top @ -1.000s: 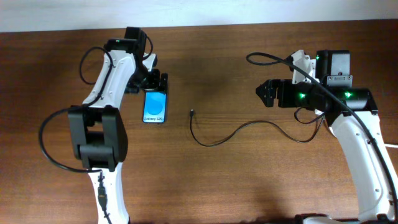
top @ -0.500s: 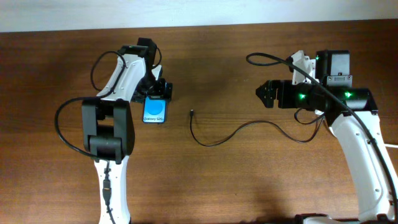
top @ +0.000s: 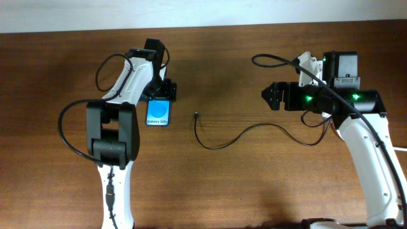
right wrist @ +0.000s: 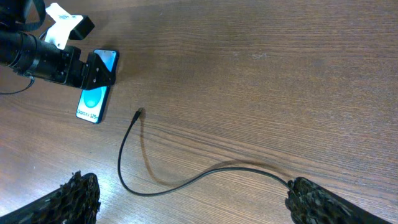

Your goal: Plug charger to phone and switch on socket

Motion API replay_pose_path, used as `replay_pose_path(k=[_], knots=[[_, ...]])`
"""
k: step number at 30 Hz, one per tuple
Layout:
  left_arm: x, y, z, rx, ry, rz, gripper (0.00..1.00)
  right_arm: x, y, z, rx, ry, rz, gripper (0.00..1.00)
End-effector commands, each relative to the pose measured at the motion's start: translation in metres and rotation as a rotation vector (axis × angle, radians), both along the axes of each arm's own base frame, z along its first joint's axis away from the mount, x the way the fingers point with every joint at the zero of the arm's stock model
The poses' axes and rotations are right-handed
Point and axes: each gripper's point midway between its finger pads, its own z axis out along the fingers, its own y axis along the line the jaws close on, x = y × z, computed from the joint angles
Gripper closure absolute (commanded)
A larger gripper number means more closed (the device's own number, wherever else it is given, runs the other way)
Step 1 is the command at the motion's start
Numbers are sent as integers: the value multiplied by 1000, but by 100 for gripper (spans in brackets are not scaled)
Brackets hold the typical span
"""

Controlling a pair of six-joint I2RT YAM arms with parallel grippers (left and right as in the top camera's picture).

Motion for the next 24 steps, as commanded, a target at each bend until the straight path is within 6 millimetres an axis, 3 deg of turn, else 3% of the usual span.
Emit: replay_pose_path(k=[1,12,16,19,22,24], knots=[[-21,-4,-40,-3,95,17,12,3,4,9,11,-20,11,2],[-18,-4,-30,-2,95,18,25,3,4,9,11,-21,11,1],[-5,-7,-3,-8,68,17,27,3,4,9,11,-21,11,1],[0,-8,11,-10,54,17,39,3,4,9,11,-21,11,2],[0,-8,13,-10,56,17,58,3,4,9,11,-21,11,1],[0,-8,13,-10,57,17,58,3,4,9,11,-21,11,2]])
